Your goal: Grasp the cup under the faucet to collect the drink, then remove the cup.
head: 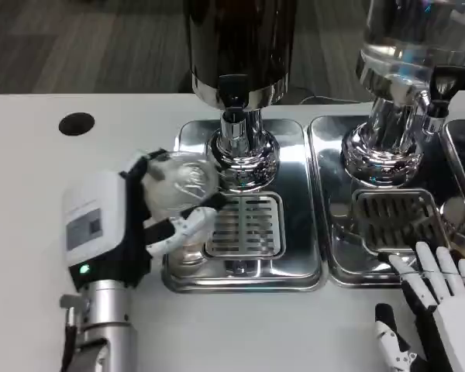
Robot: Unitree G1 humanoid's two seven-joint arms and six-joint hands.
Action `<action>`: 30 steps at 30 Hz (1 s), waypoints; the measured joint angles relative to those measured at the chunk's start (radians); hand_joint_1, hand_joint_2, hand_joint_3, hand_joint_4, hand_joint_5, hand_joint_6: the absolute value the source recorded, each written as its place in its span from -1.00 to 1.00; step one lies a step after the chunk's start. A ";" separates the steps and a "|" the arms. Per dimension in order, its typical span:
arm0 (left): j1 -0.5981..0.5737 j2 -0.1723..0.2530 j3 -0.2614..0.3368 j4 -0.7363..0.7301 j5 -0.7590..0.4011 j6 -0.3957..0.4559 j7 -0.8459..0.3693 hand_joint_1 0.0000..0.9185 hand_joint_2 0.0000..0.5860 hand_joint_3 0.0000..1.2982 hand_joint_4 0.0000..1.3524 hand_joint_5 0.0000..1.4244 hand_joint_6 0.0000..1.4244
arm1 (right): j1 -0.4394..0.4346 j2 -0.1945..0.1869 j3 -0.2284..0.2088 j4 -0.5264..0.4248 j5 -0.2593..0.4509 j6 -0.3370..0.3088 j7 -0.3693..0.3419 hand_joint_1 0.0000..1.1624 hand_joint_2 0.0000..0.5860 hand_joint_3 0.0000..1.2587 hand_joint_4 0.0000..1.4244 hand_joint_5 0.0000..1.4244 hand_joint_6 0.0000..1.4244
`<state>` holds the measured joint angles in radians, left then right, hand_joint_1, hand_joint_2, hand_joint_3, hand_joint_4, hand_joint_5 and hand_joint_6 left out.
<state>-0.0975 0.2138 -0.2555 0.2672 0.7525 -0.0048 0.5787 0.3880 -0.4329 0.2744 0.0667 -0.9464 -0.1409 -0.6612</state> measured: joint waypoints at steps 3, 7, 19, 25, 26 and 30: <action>-0.042 -0.017 -0.025 0.054 0.005 0.011 -0.005 -0.01 -0.70 -0.03 -0.25 0.27 0.73 | 0.000 0.000 0.000 0.000 0.000 0.000 0.000 -1.00 0.58 -0.72 -0.99 -1.00 -0.98; -0.092 -0.030 -0.052 0.113 0.012 0.032 -0.008 -0.03 -0.70 -0.04 -0.25 0.25 0.71 | -0.002 0.000 0.000 0.001 0.001 0.001 0.000 -1.00 0.58 -0.72 -0.99 -1.00 -0.98; -0.203 -0.063 -0.126 0.228 0.043 0.048 0.004 -0.08 -0.67 -0.06 -0.27 0.24 0.70 | -0.006 0.000 -0.001 -0.002 -0.005 0.017 0.000 -1.00 0.57 -0.72 -0.99 -1.00 -0.99; -0.203 -0.055 -0.136 0.232 0.043 0.048 0.019 -0.49 -0.73 -0.17 -0.40 0.13 0.51 | -0.004 0.000 -0.002 -0.018 -0.006 0.017 0.000 -0.99 0.58 -0.72 -0.99 -1.00 -1.00; -0.199 -0.053 -0.136 0.228 0.043 0.049 0.021 -0.57 -0.79 -0.20 -0.43 0.09 0.48 | -0.003 0.000 -0.002 -0.024 -0.007 0.017 0.000 -0.99 0.58 -0.72 -0.99 -1.00 -1.00; -0.178 -0.038 -0.137 0.211 0.043 0.064 0.022 -0.77 -0.90 -0.30 -0.52 0.00 0.34 | -0.003 0.000 -0.003 -0.029 -0.007 0.017 0.000 -0.99 0.58 -0.72 -0.99 -1.00 -1.00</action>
<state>-0.2758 0.1754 -0.3923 0.4784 0.7959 0.0589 0.6007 0.3846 -0.4331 0.2719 0.0372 -0.9534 -0.1239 -0.6611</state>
